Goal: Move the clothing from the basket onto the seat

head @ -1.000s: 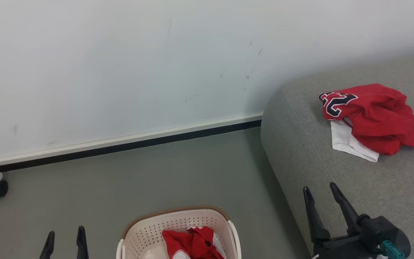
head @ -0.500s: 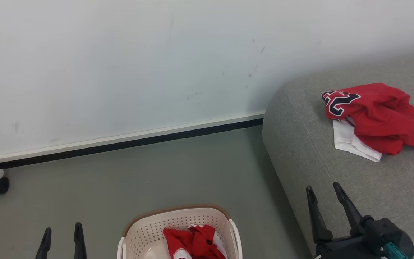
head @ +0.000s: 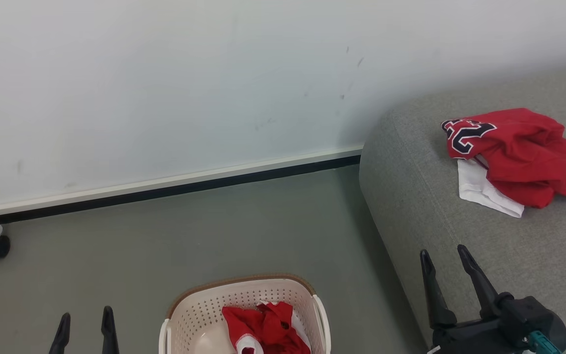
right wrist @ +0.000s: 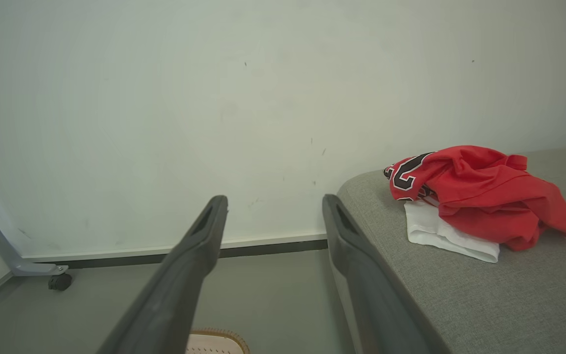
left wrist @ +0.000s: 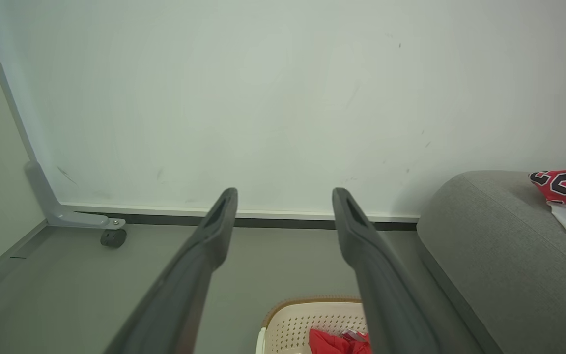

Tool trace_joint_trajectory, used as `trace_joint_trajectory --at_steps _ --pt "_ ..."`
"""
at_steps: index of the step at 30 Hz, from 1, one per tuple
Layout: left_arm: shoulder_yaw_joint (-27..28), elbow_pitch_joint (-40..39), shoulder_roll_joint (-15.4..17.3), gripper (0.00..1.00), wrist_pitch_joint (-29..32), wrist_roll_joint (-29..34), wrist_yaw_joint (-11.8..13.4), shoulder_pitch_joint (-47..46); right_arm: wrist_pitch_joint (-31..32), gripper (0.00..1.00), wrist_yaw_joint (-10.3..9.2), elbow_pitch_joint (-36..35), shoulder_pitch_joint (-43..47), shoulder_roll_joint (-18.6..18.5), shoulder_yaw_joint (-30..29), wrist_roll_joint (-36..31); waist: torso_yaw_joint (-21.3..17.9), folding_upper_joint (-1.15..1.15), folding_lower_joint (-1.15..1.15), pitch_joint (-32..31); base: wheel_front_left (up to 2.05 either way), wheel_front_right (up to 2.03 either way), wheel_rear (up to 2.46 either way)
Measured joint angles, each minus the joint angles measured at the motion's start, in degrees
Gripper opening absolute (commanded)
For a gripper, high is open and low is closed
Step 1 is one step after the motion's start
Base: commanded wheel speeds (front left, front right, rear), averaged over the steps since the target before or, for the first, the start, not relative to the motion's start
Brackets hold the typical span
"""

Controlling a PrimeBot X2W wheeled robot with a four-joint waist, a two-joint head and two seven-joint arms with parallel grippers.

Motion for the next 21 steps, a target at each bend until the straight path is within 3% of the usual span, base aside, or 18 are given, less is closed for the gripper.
trace_joint_trajectory --at_steps 7,15,21 --pt "-1.15 -0.55 0.05 1.0 0.0 0.52 -0.1 -0.14 0.0 1.0 0.0 -1.27 0.03 -0.05 -1.0 -0.16 -0.17 0.0 0.0 2.23 0.0 0.0 0.0" --pt "-5.19 0.1 0.23 1.0 0.88 2.47 -2.46 -4.89 0.0 1.0 -0.07 -3.83 -0.91 -0.22 -2.5 -1.49 -0.39 0.0 0.01 7.01 0.0 0.0 0.0" --pt "-7.95 4.87 0.32 1.0 2.68 2.74 -4.63 -10.71 0.0 1.0 -0.08 -5.56 -4.39 -0.97 -4.14 -2.42 -0.83 0.01 0.02 11.58 0.0 0.0 0.0"
